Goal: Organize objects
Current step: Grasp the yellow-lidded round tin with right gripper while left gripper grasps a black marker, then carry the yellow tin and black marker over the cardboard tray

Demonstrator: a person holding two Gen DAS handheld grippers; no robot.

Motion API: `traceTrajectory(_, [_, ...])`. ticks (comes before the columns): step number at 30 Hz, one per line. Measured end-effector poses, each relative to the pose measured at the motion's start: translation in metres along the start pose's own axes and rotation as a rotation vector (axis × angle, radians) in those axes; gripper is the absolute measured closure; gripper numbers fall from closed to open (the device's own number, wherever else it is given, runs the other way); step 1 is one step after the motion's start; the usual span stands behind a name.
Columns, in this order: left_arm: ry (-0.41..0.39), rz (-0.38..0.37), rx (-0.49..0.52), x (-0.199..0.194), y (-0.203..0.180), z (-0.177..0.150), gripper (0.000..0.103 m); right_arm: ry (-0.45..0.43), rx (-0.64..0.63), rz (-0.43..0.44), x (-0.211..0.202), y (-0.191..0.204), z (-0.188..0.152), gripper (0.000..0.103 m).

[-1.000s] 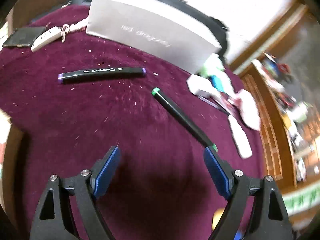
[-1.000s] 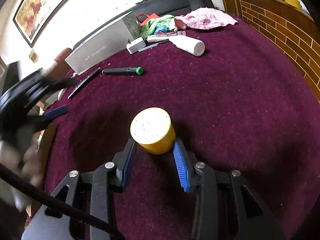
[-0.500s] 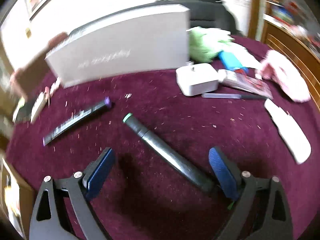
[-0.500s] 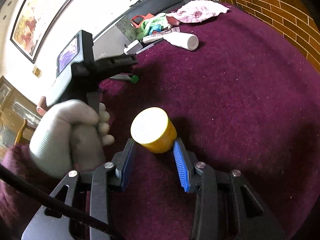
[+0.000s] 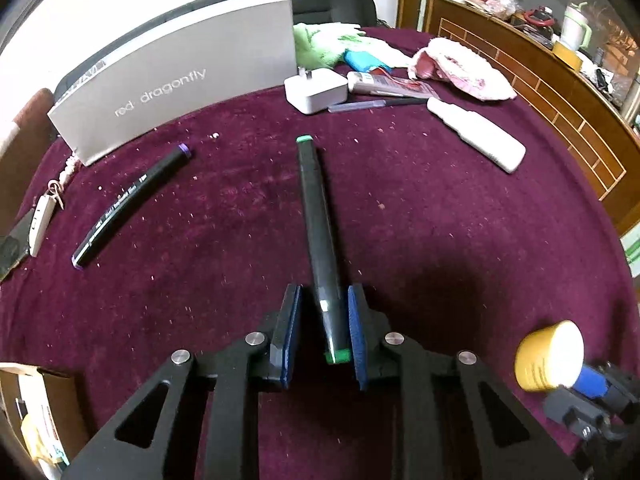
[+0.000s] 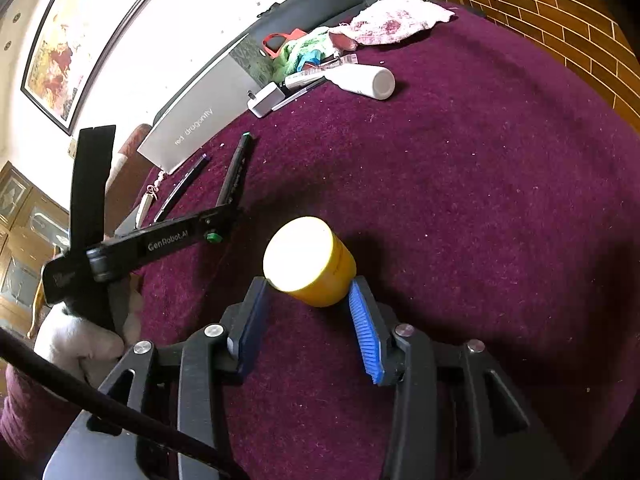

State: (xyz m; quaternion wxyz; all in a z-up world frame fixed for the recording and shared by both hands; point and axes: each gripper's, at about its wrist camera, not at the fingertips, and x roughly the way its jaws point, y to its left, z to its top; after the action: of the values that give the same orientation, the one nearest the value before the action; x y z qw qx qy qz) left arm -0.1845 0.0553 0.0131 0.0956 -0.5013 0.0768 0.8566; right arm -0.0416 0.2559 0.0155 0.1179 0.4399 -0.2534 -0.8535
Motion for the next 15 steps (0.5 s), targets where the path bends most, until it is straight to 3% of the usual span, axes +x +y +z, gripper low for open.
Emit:
traceTrajectory(2, [-0.018,0.020,-0.010,0.004,-0.008,0.008,0.077,-0.005,0.002,0.004,0.000,0.000,-0.001,0.061])
traceTrajectory(3, [-0.027,0.032,-0.005,0.005,-0.013,0.010,0.068,-0.008,0.003,0.005,0.000,0.000,-0.001,0.061])
traceTrajectory(4, [-0.040,0.076,0.009,0.008,-0.019,0.014,0.065,-0.010,0.006,0.006,0.000,0.000,-0.002,0.061])
traceTrajectory(6, [-0.080,0.157,0.027,0.015,-0.029,0.021,0.063,-0.016,0.016,0.016,0.000,-0.001,-0.001,0.060])
traceTrajectory(8, [-0.097,0.183,0.041,0.015,-0.031,0.020,0.063,-0.021,0.025,0.024,0.001,-0.003,0.000,0.059])
traceTrajectory(12, [-0.079,0.118,0.140,0.013,-0.038,0.015,0.091,-0.027,0.027,0.033,0.002,-0.003,0.000,0.056])
traceTrajectory(15, [-0.068,0.076,0.170,0.004,-0.042,0.003,0.092,-0.033,0.014,0.035,0.003,0.000,0.000,0.049])
